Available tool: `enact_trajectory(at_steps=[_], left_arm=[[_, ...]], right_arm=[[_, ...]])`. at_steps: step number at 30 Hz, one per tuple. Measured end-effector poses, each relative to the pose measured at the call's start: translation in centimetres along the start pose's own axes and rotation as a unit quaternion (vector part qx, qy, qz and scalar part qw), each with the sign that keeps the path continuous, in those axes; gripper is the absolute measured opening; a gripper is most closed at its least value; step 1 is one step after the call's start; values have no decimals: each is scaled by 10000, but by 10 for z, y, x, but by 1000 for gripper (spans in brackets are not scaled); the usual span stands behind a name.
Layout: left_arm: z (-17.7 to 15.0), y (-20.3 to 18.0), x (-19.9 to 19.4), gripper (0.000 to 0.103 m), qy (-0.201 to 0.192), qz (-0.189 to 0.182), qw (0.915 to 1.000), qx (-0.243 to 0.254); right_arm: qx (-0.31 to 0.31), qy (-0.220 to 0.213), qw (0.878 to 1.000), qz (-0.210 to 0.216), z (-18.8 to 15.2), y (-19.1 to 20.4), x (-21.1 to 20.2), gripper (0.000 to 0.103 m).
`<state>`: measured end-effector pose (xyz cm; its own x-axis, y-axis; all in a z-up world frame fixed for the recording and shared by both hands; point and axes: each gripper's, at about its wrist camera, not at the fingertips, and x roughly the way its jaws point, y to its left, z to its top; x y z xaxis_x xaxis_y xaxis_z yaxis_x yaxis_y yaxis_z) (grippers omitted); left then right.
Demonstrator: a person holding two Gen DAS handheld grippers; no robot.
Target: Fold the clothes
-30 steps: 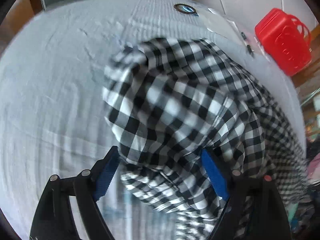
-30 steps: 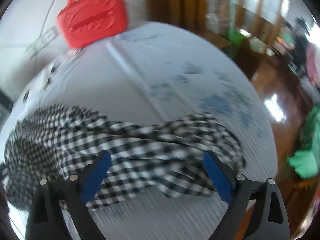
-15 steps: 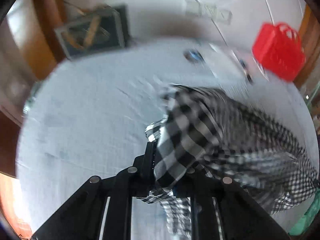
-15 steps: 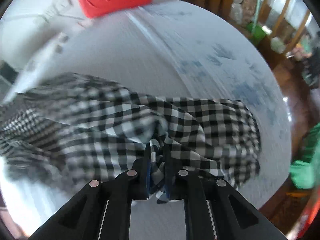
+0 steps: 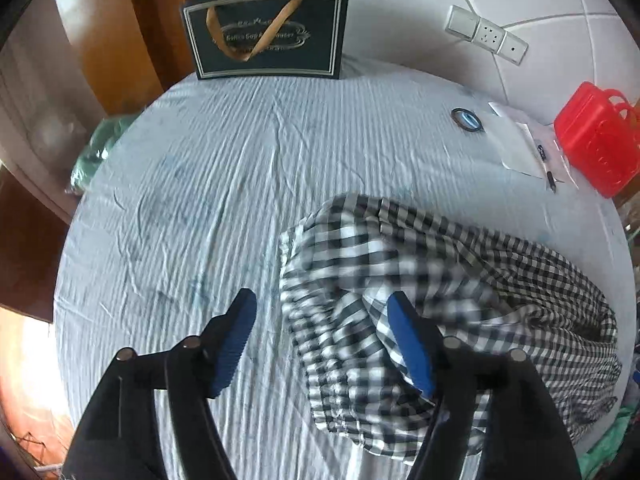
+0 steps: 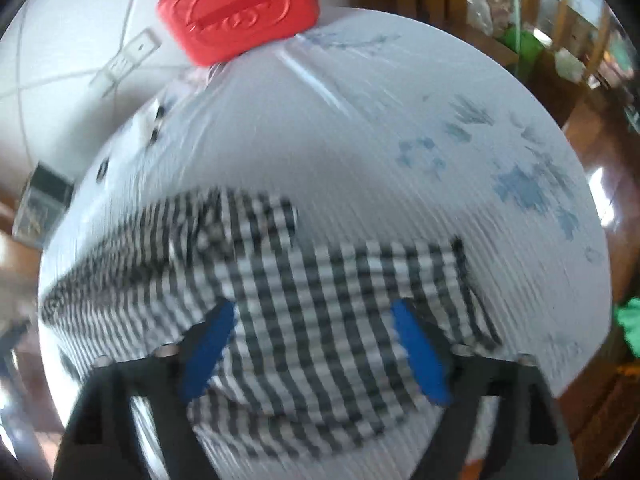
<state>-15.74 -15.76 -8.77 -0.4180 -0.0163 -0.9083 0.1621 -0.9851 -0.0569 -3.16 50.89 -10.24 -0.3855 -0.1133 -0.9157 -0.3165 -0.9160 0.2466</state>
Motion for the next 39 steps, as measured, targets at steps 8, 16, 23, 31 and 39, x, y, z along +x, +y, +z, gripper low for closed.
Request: enact_trajectory(at_steps=[8, 16, 23, 31, 39], left_arm=[[1, 19, 28, 68, 169, 208, 9994, -238], [4, -6, 74, 68, 370, 273, 9989, 4], [23, -28, 101, 68, 468, 451, 9978, 162], [40, -9, 72, 68, 236, 155, 9991, -322], [43, 3, 80, 70, 237, 248, 9982, -490]], right_arm=[[-88, 495, 9987, -96, 36, 30, 82, 90], [-1197, 896, 9858, -764, 47, 75, 110, 4], [-1164, -793, 9782, -1526, 152, 67, 44, 67], [-668, -590, 9906, -1033, 162, 47, 56, 79], [224, -144, 9981, -562, 135, 4, 79, 79]])
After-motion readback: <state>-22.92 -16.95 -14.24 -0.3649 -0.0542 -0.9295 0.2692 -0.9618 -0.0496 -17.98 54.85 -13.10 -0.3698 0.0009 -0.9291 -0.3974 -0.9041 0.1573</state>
